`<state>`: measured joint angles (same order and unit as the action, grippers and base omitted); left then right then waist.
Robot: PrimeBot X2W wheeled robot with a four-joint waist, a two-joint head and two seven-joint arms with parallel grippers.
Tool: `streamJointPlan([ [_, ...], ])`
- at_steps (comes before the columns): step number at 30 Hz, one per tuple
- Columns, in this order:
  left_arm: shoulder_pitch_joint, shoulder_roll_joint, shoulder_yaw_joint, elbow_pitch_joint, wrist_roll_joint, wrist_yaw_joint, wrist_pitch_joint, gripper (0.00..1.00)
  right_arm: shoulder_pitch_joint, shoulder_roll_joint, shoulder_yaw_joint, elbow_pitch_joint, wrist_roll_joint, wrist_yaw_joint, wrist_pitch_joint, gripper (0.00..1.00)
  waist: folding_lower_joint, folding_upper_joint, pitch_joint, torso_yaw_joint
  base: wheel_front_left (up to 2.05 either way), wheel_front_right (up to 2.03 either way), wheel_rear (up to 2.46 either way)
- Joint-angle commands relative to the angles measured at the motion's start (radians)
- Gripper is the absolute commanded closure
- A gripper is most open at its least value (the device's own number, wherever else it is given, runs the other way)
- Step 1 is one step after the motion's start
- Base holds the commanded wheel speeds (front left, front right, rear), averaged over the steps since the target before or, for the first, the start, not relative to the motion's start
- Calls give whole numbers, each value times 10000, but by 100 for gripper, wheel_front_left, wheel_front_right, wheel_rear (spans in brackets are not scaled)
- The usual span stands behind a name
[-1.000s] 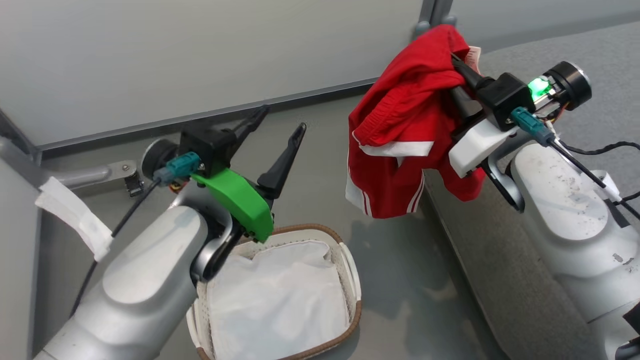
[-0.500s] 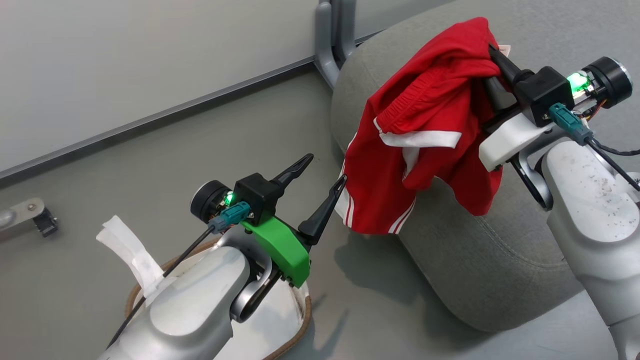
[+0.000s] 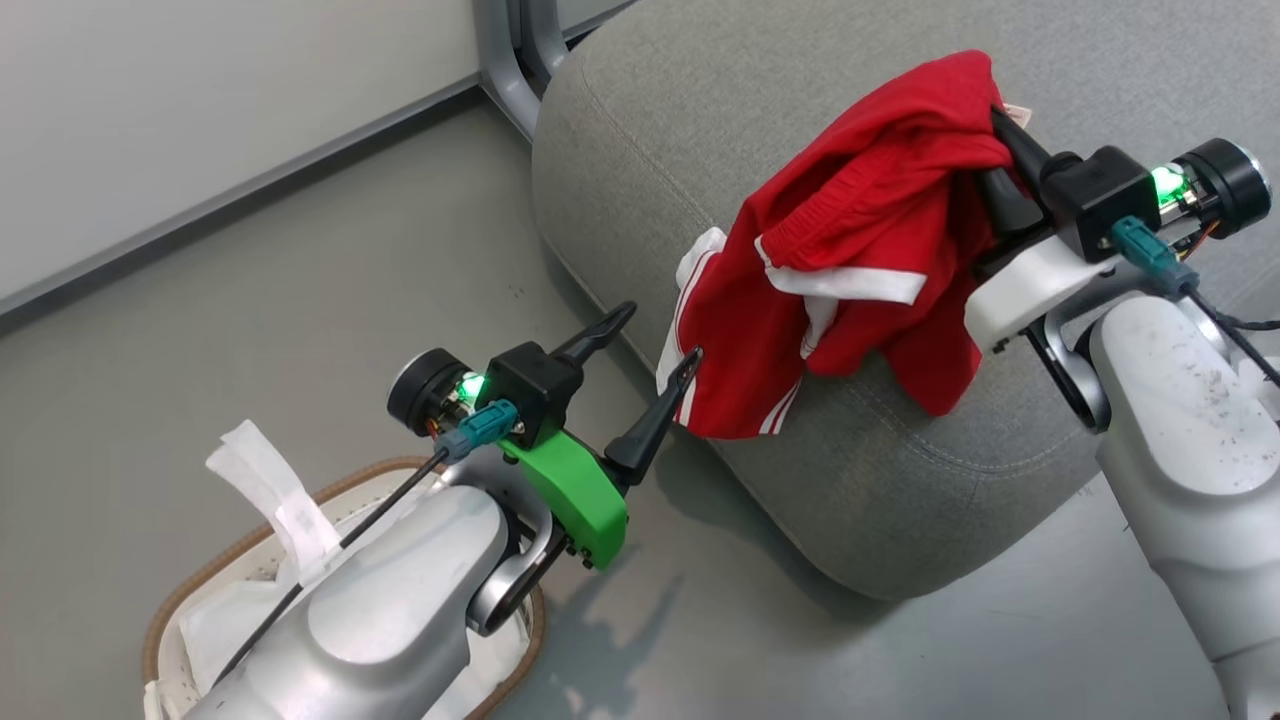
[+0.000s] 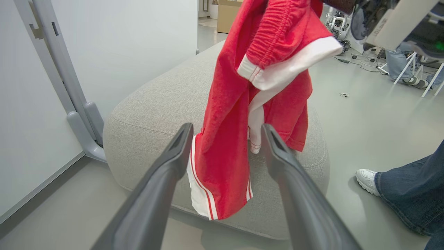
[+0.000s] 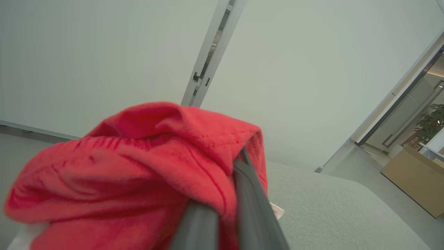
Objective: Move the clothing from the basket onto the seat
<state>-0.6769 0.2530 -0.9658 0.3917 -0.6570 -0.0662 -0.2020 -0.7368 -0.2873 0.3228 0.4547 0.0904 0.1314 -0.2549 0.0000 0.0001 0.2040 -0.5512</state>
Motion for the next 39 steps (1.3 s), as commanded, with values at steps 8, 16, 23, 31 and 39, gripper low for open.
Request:
streamJointPlan([
  [8, -576, 203, -73, -506, 405, 262, 165, 0, -2060, -610, -506, 749, 415, -15, 418, 100, 0, -1, 1158, 1184, 0, 0, 0],
  [16, -1138, 563, -94, -1664, 857, 586, 572, 0, -4329, -2440, -1037, 1327, 372, -15, 1159, 100, 0, -1, 2512, 2443, 0, 0, 0],
  [23, -1664, 751, -170, -2821, 1393, 955, 984, 0, -5419, -3543, -1876, 2042, -34, -15, 1075, 100, 0, -1, 3760, 3193, 0, 0, 0],
  [31, -2058, 1007, -278, -3705, 1846, 1258, 1509, 0, -4767, -2986, -3713, 3522, -1354, -15, 304, 100, 0, -1, 4929, 3548, 0, 0, 0],
  [39, -1850, 1338, -363, -3838, 1840, 1403, 1800, 0, -3928, -1538, -5021, 4827, -2708, -15, -43, 100, 0, -1, 5261, 3497, 0, 0, 0],
])
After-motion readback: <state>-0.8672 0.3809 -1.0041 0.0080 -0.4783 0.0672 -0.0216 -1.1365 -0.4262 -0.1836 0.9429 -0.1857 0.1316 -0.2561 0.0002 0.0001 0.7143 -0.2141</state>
